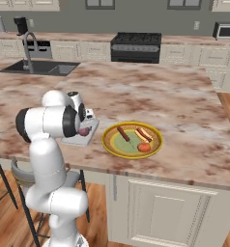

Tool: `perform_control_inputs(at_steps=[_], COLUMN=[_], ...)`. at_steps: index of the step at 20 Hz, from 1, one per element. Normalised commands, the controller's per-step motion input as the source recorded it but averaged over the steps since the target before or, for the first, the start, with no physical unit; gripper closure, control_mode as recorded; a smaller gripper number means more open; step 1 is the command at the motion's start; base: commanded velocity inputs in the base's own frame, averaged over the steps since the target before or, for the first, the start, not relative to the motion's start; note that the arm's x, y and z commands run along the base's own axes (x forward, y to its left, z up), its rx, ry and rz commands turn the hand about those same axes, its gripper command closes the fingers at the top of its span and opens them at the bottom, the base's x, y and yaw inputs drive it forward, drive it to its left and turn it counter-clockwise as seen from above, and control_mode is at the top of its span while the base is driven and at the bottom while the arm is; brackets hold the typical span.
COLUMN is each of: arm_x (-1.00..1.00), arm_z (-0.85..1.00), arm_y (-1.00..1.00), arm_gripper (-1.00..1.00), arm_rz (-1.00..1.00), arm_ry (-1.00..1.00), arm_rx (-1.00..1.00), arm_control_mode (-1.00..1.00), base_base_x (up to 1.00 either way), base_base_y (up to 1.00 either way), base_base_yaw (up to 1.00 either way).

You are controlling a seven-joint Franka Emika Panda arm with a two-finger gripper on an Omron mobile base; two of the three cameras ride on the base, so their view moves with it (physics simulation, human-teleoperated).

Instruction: Place one cooked food and one vegetable from the large plate to each tupperware container.

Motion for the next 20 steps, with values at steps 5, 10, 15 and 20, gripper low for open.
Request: perform_control_inputs(at_steps=[5, 10, 15, 20], arm_x=[0.07, 0.12, 0.05, 0.00], arm_z=[0.00, 0.00, 0.02, 0.34], arm_y=[0.06, 0.01, 0.00, 0.00], arm_gripper=[-1.00, -1.00, -1.00, -1.00], arm_rz=[0.00, 0.00, 0.00, 0.00], arm_ry=[0.00, 0.00, 0.04, 0.08], arm_rx=[0.00, 0.00, 0.00, 0.01], arm_control_mode=[-1.00, -1.00, -1.00, -1.00], base_base_x=[0.00, 0.00, 0.00, 0.00], base_base_y=[0.00, 0.00, 0.00, 0.00], base_base_yaw=[0.00, 0.00, 0.00, 0.00])
